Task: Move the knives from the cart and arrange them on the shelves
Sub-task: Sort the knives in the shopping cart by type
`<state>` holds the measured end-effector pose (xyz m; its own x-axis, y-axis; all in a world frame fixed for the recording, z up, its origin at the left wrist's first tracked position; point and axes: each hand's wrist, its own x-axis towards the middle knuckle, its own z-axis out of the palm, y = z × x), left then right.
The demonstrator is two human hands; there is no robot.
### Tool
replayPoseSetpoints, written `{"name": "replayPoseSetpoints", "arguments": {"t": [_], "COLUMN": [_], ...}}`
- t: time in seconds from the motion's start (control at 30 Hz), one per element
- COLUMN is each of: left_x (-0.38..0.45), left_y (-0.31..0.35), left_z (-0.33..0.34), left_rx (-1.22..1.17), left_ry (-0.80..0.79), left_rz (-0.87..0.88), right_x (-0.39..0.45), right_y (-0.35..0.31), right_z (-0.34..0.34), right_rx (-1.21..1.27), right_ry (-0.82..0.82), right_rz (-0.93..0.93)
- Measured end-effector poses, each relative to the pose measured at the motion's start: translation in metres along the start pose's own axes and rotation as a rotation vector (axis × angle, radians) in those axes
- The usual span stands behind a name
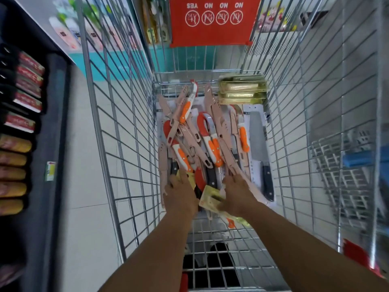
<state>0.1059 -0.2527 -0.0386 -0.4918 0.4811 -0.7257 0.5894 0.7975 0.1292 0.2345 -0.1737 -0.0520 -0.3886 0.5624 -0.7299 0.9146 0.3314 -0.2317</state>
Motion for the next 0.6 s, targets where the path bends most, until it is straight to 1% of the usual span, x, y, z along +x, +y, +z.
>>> {"name": "replayPoseSetpoints", "arguments": {"t": [0.1,0.2,0.27,0.33,0.4,0.47,0.53,0.57,0.6], "left_x": [0.001,0.001,0.002,0.003,0.002,-0.002,-0.006,-0.009,-0.010], "left_y": [-0.008,-0.015,-0.016,-0.015,-0.014,-0.014,-0.012,-0.011,-0.010], "left_z": [0.008,0.011,0.008,0.004,0.001,-0.003,-0.010,-0.014,-0.017], "left_rx": [0.007,-0.002,-0.090,-0.228,-0.319,-0.407,-0.491,-0.524,-0.552], "left_ry": [0.093,0.156,0.212,0.219,0.217,0.244,0.273,0.277,0.276], "left_rz": [-0.009,-0.026,-0.067,-0.084,-0.075,-0.076,-0.086,-0.095,-0.102], "right_x": [0.000,0.002,0.006,0.008,0.006,0.003,0.001,0.000,-0.001], "right_y": [0.006,0.009,0.014,0.017,0.017,0.016,0.015,0.013,0.011], "right_z": [0.007,0.006,0.004,0.002,-0.002,-0.010,-0.022,-0.028,-0.032], "right_rx": [-0.017,0.026,-0.009,-0.054,-0.069,-0.069,0.011,0.078,0.147], "right_ry": [-0.002,-0.016,-0.046,-0.039,0.000,0.087,0.188,0.208,0.194], "right_rz": [-0.030,-0.061,-0.096,-0.136,-0.127,-0.079,-0.058,-0.080,-0.118]}}
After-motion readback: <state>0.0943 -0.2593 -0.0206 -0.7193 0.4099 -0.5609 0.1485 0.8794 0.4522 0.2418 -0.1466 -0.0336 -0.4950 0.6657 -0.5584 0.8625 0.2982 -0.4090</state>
